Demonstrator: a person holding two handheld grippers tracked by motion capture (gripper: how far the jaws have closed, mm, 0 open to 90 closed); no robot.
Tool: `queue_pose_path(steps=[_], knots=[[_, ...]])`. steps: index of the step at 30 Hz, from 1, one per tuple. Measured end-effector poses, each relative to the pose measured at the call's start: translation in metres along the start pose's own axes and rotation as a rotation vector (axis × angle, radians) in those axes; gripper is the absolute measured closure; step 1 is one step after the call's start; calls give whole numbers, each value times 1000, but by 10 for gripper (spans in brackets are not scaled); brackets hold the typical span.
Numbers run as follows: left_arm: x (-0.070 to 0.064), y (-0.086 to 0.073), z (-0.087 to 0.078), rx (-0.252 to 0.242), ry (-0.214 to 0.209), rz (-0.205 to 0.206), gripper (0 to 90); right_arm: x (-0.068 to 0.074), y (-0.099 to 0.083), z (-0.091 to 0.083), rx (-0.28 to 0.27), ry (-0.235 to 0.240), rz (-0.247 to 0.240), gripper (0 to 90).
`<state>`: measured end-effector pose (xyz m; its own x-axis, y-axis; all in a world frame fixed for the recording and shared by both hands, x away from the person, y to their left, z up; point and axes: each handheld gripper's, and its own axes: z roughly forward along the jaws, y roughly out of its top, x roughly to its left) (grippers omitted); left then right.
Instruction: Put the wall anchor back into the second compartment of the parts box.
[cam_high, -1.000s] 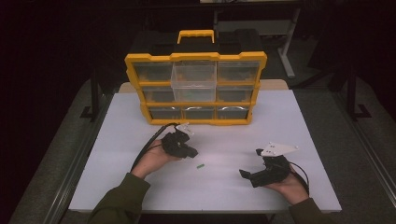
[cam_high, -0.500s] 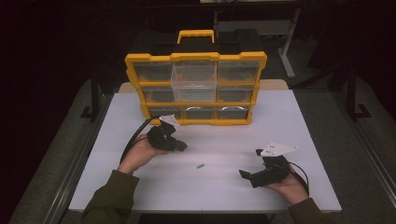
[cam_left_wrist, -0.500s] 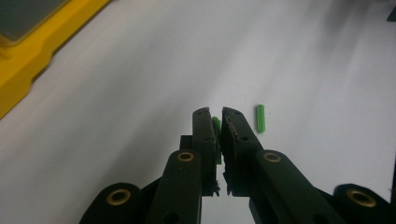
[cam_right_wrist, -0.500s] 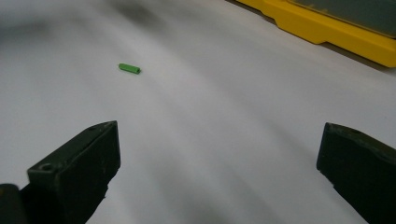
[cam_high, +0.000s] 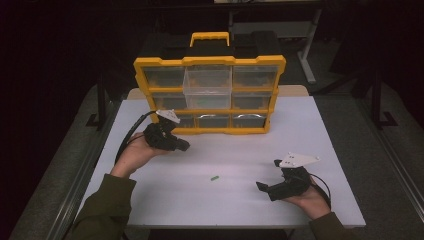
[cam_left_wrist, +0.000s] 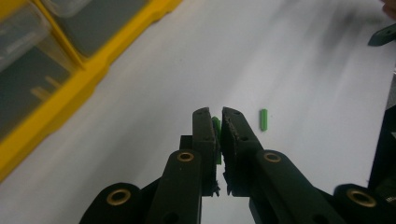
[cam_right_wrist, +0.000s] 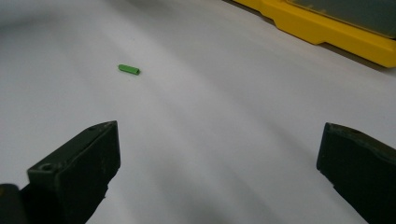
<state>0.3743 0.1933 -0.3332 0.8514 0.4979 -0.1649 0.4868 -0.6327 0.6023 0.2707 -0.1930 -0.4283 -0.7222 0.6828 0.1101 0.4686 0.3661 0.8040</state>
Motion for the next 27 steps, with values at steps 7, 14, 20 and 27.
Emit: queue_pose_path(steps=[7, 14, 20, 27], knots=[[2, 15, -27, -4, 23, 23, 844, 0, 0, 0, 1, 4, -2, 0], [3, 27, -48, -12, 15, 22, 844, 0, 0, 0, 0, 4, -3, 0], [4, 39, -67, -18, 24, 21, 844, 0, 0, 0, 0, 5, -3, 0], [4, 58, -92, -25, 40, 41, 844, 0, 0, 0, -1, 5, 0, 0]])
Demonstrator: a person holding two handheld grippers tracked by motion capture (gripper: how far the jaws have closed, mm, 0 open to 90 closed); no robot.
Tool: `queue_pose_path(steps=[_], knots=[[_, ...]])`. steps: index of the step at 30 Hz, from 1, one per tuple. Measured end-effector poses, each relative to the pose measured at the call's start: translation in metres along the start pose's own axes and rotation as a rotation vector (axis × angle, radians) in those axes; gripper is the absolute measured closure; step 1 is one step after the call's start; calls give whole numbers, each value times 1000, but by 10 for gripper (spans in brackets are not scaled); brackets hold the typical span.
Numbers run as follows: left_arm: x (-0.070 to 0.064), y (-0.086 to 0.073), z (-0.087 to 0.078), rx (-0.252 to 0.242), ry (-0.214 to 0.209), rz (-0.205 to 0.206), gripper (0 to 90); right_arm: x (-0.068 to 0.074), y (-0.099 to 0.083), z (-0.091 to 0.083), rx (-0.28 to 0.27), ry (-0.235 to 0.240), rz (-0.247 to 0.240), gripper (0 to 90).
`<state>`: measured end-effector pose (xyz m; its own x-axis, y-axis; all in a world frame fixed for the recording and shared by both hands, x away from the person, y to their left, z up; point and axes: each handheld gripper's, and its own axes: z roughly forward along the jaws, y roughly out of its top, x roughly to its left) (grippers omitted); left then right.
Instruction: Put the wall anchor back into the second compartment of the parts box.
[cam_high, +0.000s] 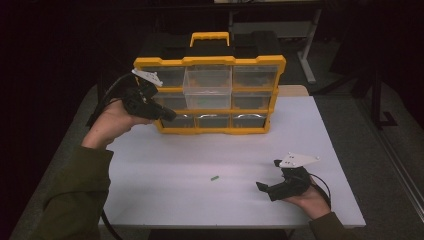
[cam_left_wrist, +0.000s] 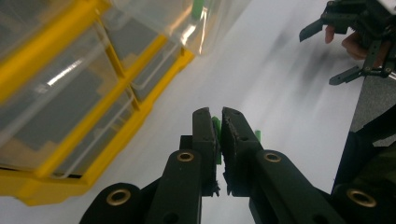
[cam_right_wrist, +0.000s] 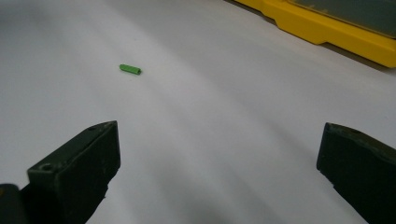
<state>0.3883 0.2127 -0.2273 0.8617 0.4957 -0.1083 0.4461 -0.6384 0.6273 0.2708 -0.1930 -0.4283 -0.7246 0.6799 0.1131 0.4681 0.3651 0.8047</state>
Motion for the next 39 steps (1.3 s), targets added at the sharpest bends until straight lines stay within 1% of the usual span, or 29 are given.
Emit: queue_pose_path(steps=[1, 2, 4, 5, 14, 23, 25, 28, 31, 32, 34, 36, 39], knots=[[1, 3, -4, 3, 4, 9, 844, 0, 0, 0, -1, 0, 1, 0], [0, 6, -7, -7, 5, 3, 844, 0, 0, 0, -1, 0, 1, 0], [1, 12, -13, -3, 12, 12, 844, 0, 0, -1, -4, -1, 1, 0], [0, 15, -16, -9, 12, 9, 844, 0, 0, -1, -5, -1, 2, 0], [0, 40, -40, -37, 29, 21, 844, 0, 0, -1, -6, -2, 3, 0], [-3, 63, -52, -63, 42, 35, 844, -1, 0, -1, -9, -2, 3, 0], [-4, 68, -52, -72, 43, 37, 844, -1, 0, -1, -9, -3, 3, 0], [-7, 77, -50, -72, 46, 44, 844, 0, 0, -1, -7, -2, 5, 0], [-8, 86, -46, -59, 49, 61, 843, -1, 0, -1, -6, -1, 2, 0], [-9, 89, -43, -66, 48, 56, 843, -1, 0, -1, -6, -1, 3, 0], [-8, 94, -39, -53, 47, 62, 843, -1, 0, -1, -8, -1, 0, 0], [-9, 99, -32, -54, 47, 60, 843, -1, 0, -1, -7, -1, 1, 0], [-10, 104, -25, -46, 45, 67, 843, -1, 0, -2, -10, -2, -1, 0]])
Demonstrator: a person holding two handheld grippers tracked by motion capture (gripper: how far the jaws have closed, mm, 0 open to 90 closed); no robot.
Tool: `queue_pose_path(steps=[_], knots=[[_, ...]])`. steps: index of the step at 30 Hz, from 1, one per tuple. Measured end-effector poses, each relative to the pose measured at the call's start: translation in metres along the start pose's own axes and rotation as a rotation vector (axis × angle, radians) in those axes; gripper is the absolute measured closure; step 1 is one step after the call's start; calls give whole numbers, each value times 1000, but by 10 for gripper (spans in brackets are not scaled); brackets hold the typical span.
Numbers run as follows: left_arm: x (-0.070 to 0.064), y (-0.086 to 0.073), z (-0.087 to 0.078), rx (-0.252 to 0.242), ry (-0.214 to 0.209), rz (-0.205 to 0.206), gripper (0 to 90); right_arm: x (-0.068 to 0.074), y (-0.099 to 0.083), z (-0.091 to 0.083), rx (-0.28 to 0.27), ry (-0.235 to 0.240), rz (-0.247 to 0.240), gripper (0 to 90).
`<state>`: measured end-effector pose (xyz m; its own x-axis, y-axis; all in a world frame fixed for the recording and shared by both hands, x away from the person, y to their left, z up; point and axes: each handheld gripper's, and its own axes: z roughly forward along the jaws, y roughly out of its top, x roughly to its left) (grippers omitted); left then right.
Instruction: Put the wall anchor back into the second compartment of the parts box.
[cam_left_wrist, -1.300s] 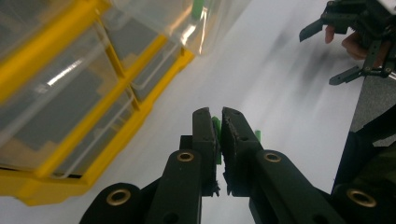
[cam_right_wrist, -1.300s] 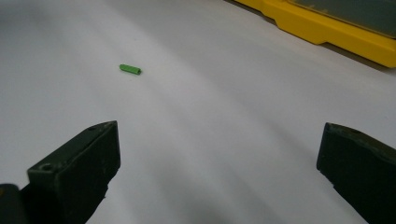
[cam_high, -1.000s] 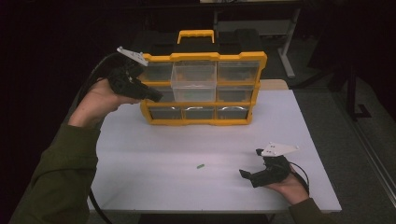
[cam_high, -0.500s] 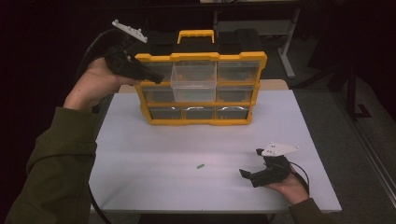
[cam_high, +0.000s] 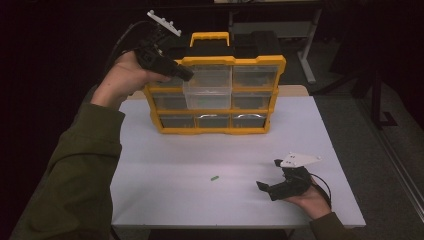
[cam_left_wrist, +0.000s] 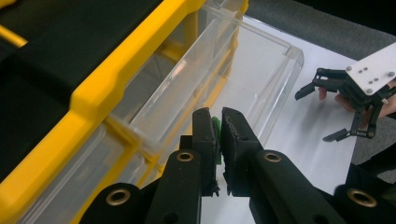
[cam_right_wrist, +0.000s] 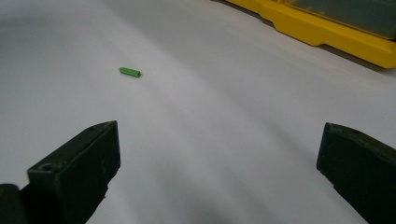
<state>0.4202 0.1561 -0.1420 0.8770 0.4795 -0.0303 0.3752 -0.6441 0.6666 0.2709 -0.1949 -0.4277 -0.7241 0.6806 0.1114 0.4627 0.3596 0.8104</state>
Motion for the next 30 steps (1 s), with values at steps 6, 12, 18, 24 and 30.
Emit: queue_pose_path(steps=[6, 12, 18, 24, 30], knots=[[0, 6, 15, 34, 3, 14, 842, 1, 0, -1, -1, 1, 11, 0], [1, 7, 23, 26, 10, 11, 835, 0, 0, -2, -2, 2, 11, 0], [3, 4, 14, -7, 7, 8, 759, 0, 0, -2, -2, 2, 12, 0], [2, -3, -4, -47, -2, -9, 712, 1, 0, -1, -1, 2, 9, 0], [1, -17, -16, -49, -10, -8, 628, 1, 0, -1, 1, 1, 9, 0]])
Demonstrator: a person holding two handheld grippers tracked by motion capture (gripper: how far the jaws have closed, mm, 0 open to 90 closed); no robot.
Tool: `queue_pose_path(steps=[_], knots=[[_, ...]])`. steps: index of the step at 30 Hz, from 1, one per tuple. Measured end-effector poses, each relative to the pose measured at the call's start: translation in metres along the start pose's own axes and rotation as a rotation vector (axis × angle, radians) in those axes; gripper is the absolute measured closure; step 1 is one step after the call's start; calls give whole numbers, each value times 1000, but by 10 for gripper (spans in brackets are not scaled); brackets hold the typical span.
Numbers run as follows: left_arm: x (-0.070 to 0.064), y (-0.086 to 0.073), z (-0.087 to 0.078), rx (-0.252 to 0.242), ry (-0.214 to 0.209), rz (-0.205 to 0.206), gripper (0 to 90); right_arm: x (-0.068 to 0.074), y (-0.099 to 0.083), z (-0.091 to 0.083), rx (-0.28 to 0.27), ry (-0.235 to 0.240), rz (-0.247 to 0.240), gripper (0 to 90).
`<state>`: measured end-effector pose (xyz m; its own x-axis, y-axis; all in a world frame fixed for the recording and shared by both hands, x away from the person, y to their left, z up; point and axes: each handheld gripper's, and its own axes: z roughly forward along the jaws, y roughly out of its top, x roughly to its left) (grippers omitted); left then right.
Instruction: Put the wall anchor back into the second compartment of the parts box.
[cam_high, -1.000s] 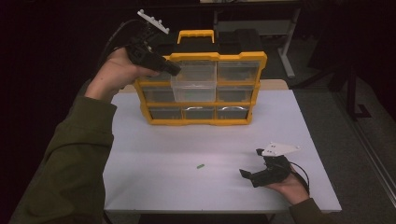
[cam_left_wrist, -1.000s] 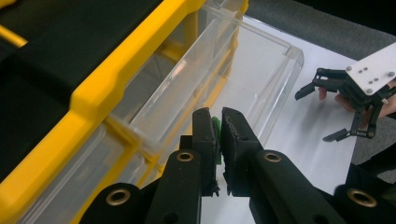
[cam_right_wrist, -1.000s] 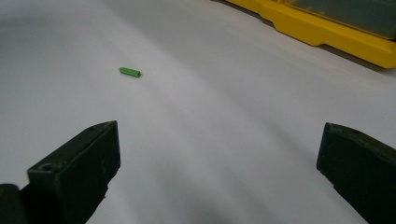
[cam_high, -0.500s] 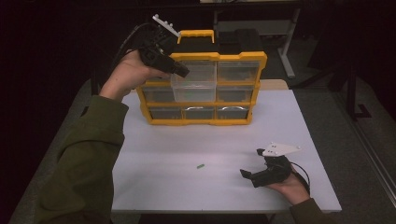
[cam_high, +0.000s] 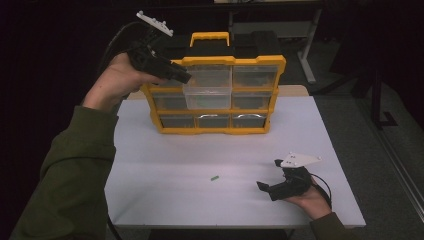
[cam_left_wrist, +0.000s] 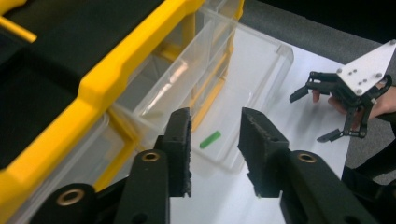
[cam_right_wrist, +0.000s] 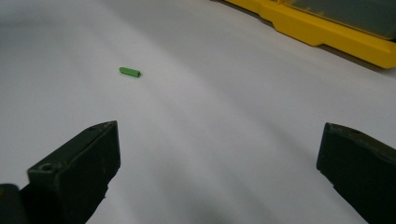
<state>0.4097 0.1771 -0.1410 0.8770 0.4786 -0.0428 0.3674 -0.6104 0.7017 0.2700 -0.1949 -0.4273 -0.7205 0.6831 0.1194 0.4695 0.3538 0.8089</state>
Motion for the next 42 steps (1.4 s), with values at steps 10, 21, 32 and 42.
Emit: queue_pose_path(steps=[10, 21, 32, 42], knots=[[1, -30, -9, -7, -17, 18, 478, 0, 0, 1, 5, -2, -4, 0], [0, -63, 7, -17, 9, -7, 298, 0, 0, 1, 5, -3, 1, 0], [-5, -92, 30, -12, 23, 14, 143, 0, 0, 1, 7, -3, 0, 0], [-15, -112, 58, -10, 18, 28, 115, 0, 0, 0, 6, -4, 1, 0]])
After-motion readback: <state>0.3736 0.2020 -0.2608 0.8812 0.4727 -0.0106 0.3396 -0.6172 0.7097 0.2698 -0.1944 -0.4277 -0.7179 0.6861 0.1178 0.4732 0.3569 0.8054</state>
